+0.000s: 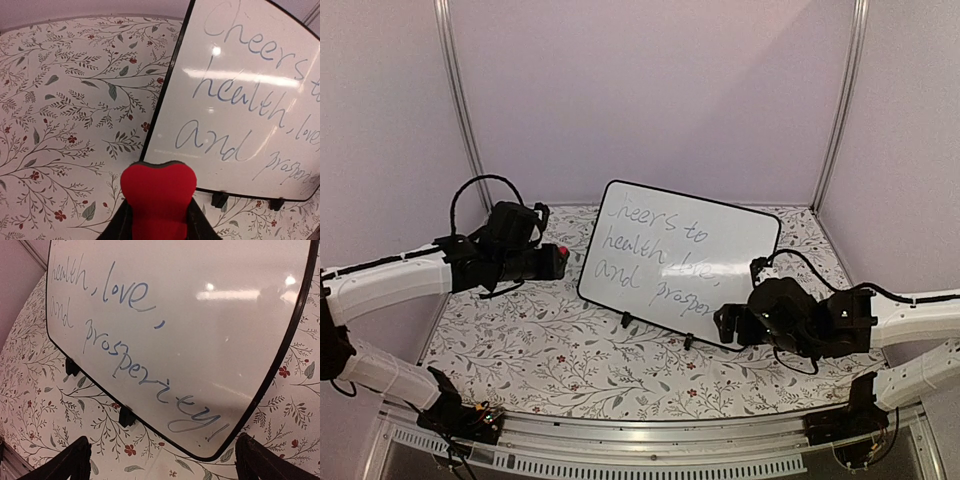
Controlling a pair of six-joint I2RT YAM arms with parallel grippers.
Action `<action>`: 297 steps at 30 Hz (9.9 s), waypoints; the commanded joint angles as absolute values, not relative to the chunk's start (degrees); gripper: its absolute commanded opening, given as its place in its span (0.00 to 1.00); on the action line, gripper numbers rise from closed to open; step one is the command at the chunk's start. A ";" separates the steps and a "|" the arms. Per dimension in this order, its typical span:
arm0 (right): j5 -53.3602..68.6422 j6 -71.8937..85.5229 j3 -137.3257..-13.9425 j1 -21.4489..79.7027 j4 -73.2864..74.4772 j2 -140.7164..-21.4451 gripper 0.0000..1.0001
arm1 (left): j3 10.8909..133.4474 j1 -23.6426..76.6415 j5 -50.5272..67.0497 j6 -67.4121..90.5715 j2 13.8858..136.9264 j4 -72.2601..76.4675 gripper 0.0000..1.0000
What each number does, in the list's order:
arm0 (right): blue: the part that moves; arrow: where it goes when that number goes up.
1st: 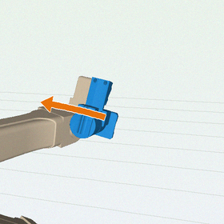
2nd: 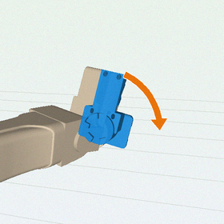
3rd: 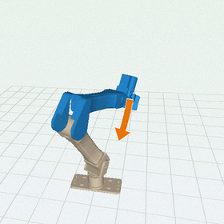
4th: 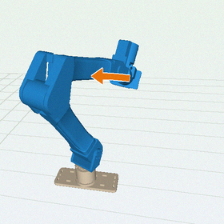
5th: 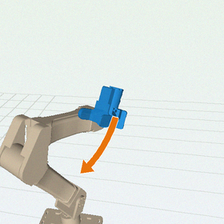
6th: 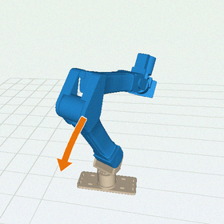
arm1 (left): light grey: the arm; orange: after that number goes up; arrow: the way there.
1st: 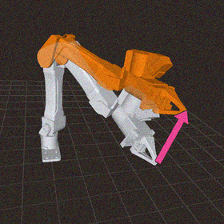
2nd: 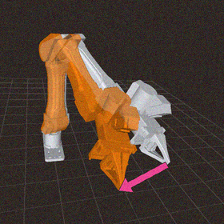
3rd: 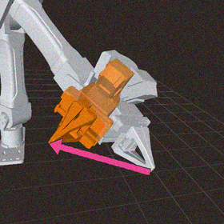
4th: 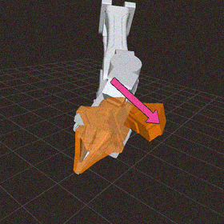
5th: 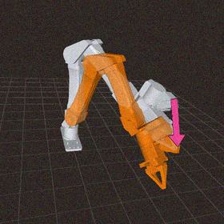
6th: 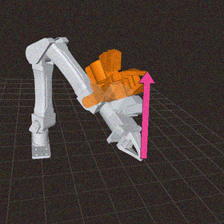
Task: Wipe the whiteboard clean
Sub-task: Pick up the whiteboard eraser from the center of the board, then move the whiteboard to the center of the board, then hold the whiteboard at the center of the board, then erase the center of the whiteboard.
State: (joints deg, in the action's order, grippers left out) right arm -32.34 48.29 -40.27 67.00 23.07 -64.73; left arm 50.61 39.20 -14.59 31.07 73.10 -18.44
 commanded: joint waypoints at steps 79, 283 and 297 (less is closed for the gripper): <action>-50.16 88.33 -79.70 73.83 47.06 -123.05 0.20 | 44.30 43.98 -13.46 30.84 58.24 -18.93 0.24; 32.49 17.44 -39.99 29.95 10.70 -50.08 0.00 | 76.27 38.05 0.71 8.18 91.57 -12.96 0.17; 32.59 16.18 -40.51 30.06 11.50 -51.19 0.00 | 75.90 38.35 -2.54 8.01 94.01 -13.53 0.15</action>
